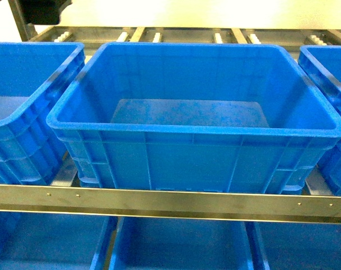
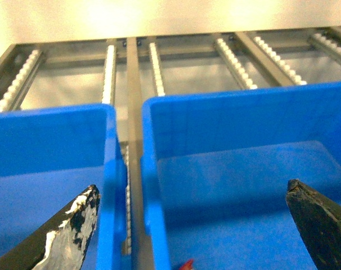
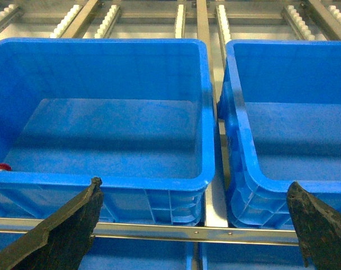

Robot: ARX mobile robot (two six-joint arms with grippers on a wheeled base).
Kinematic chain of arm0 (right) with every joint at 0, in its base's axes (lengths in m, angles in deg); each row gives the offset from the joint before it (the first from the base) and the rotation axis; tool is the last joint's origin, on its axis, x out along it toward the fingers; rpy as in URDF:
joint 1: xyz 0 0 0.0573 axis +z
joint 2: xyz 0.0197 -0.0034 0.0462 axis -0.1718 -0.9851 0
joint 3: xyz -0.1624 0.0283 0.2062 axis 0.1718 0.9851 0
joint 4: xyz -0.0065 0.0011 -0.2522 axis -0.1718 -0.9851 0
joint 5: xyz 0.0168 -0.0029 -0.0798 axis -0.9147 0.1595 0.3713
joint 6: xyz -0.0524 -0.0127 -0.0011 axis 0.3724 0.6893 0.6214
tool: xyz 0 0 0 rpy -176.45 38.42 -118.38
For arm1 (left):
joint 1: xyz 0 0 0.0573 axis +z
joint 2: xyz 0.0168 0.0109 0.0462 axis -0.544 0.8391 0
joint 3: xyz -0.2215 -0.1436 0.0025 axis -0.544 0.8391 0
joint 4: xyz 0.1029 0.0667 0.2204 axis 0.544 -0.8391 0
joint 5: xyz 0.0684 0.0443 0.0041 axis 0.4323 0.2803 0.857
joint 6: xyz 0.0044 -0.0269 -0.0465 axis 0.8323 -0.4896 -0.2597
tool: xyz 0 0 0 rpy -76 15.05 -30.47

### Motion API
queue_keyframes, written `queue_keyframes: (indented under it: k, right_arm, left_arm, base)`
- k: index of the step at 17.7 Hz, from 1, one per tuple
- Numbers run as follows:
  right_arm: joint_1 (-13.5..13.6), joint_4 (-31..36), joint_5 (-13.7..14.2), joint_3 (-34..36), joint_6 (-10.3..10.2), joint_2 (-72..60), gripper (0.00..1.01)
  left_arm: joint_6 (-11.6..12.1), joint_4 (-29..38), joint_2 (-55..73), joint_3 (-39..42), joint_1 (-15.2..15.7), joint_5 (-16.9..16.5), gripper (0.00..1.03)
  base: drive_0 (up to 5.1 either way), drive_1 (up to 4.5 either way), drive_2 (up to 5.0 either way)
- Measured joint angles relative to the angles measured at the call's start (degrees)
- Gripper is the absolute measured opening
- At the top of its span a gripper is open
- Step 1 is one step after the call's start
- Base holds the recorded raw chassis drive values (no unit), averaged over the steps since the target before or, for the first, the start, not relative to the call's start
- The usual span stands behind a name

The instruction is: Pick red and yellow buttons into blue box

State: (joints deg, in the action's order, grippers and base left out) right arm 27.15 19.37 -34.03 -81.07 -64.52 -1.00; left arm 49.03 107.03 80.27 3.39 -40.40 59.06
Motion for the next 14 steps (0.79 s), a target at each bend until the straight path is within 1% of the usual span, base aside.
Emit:
queue_keyframes:
  k: [1, 2, 3, 4, 6, 7, 8, 9, 10, 11, 13, 14]
  right_arm:
    - [0.00, 0.00, 0.00, 0.00, 0.00, 0.00, 0.98]
    - [0.00, 0.00, 0.00, 0.00, 0.00, 0.00, 0.98]
    - [0.00, 0.00, 0.00, 0.00, 0.00, 0.00, 0.98]
    - [0.00, 0.00, 0.00, 0.00, 0.00, 0.00, 0.98]
    - [0.00, 0.04, 0.00, 0.00, 0.00, 0.00, 0.98]
    - [-0.02, 5.44, 1.18, 1.38, 0.87, -0.22, 0.94]
    - [-0.94, 13.55, 1.16, 4.90, 3.02, 0.87, 0.84]
    - [-2.69, 17.44, 0.48, 8.68, 4.22, 3.15, 0.72]
    - [-4.09, 18.27, -0.44, 10.95, 4.90, 4.81, 0.63]
    - [-5.07, 18.27, -1.18, 12.26, 5.05, 6.01, 0.56]
    - [-7.32, 18.01, -4.04, 15.76, 5.88, 9.88, 0.32]
    - [-8.33, 17.57, -4.83, 16.87, 5.95, 11.39, 0.23]
  left_arm:
    - [0.15, 0.59, -3.17, 3.80, 0.63, 0.94, 0.98]
    - [1.29, 0.15, -8.33, 8.85, 1.44, 3.82, 0.98]
    - [1.27, -2.78, -13.31, 12.00, 2.10, 5.95, 0.98]
    - [1.27, -3.10, -15.13, 12.85, 2.10, 6.34, 0.98]
    - [1.25, -2.29, -15.47, 12.09, 2.40, 6.80, 0.98]
    - [1.20, -1.07, -14.82, 12.44, 2.40, 6.47, 0.97]
    - [0.74, 6.32, -15.06, 15.30, 2.54, 5.31, 0.86]
    - [0.35, 9.60, -17.09, 19.06, 3.08, 4.92, 0.75]
    - [-0.02, 10.43, -18.93, 21.79, 3.54, 4.76, 0.66]
    - [-0.07, 10.95, -20.11, 23.63, 3.87, 4.61, 0.59]
    - [-0.11, 11.47, -23.89, 28.24, 7.06, 0.87, 0.35]
    - [-0.13, 11.45, -25.40, 29.86, 7.65, 0.96, 0.26]
  base:
    - [0.0, 0.00, 0.0]
    - [0.0, 0.00, 0.0]
    - [0.0, 0.00, 0.0]
    - [0.0, 0.00, 0.0]
    - [0.0, 0.00, 0.0]
    - [0.0, 0.00, 0.0]
    - [0.0, 0.00, 0.0]
    - [0.0, 0.00, 0.0]
    - [0.0, 0.00, 0.0]
    - [0.0, 0.00, 0.0]
    - [0.0, 0.00, 0.0]
    - [0.0, 0.00, 0.0]
